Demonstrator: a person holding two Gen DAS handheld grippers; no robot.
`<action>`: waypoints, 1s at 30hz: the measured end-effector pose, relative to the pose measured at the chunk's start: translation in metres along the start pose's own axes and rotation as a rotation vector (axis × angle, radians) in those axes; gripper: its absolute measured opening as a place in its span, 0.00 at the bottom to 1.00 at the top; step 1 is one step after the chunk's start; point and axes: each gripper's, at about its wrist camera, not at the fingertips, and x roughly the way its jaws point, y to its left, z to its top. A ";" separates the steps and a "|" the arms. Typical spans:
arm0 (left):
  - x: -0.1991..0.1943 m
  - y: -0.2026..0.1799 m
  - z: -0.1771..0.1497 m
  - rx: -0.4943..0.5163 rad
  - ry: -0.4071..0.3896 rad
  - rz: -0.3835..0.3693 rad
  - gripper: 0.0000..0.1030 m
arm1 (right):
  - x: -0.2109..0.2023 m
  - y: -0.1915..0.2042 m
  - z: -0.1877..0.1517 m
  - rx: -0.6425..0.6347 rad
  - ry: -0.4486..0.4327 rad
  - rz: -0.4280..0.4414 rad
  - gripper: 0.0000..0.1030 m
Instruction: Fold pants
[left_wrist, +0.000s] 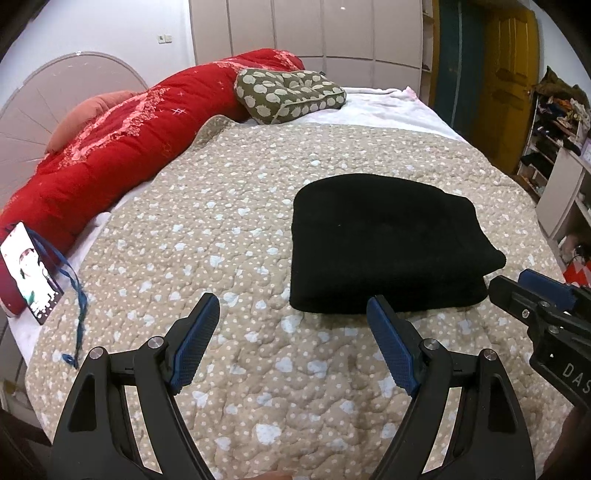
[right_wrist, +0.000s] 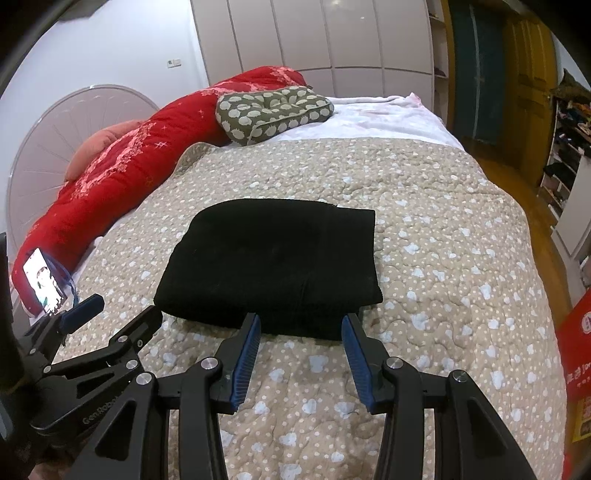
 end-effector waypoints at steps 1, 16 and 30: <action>-0.001 0.000 0.000 0.000 0.000 0.000 0.80 | 0.000 0.000 0.000 0.000 0.000 0.000 0.43; -0.006 -0.003 -0.003 0.019 0.048 0.003 0.80 | -0.006 0.002 0.002 0.004 -0.002 0.006 0.43; -0.006 -0.004 -0.004 0.019 0.048 -0.008 0.80 | -0.003 0.003 -0.003 0.000 0.013 0.008 0.43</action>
